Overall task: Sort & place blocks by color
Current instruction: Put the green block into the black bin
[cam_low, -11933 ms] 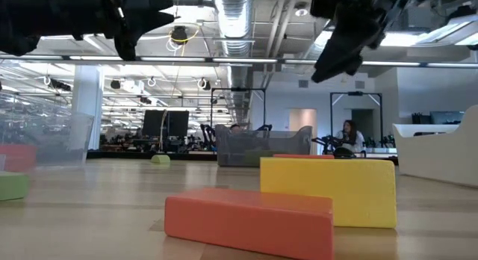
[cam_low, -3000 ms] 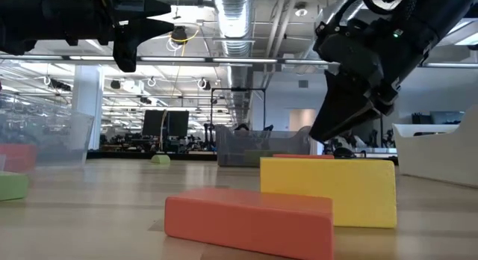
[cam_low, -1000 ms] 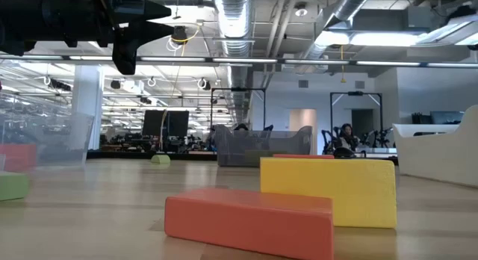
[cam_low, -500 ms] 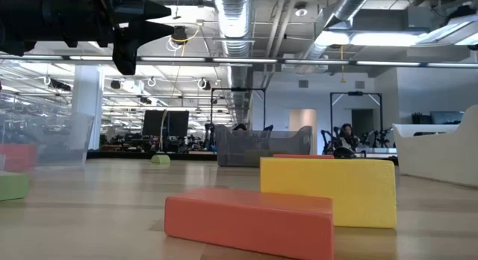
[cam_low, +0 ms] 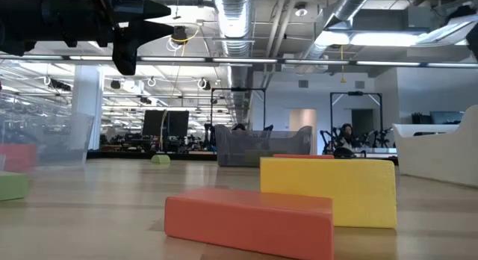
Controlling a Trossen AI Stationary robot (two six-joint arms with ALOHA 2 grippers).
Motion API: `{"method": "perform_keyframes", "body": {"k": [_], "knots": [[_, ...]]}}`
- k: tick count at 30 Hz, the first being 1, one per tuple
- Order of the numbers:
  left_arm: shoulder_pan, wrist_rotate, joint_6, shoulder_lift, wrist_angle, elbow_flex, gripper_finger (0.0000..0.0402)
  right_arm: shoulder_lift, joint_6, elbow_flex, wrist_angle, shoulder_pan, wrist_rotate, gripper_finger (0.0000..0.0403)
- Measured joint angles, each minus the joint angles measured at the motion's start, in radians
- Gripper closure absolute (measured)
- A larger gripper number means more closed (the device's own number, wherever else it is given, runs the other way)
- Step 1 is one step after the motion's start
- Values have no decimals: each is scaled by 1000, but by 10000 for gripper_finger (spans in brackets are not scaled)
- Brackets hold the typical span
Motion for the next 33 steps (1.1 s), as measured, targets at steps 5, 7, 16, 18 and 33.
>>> {"method": "perform_keyframes", "body": {"k": [5,7,16,18,33], "knots": [[0,0,-2,0,-3,0,263,21,-14,5,7,-7,-15,146],[0,0,-2,0,-3,0,263,22,-12,5,7,-7,-17,166],[0,-1,-2,0,-3,0,263,-62,-3,-3,-8,-9,-18,280],[0,-1,-2,0,-3,0,263,-101,-3,-2,3,-9,3,280],[0,18,2,0,-3,0,263,-425,-464,-12,305,-145,637,278]]}}
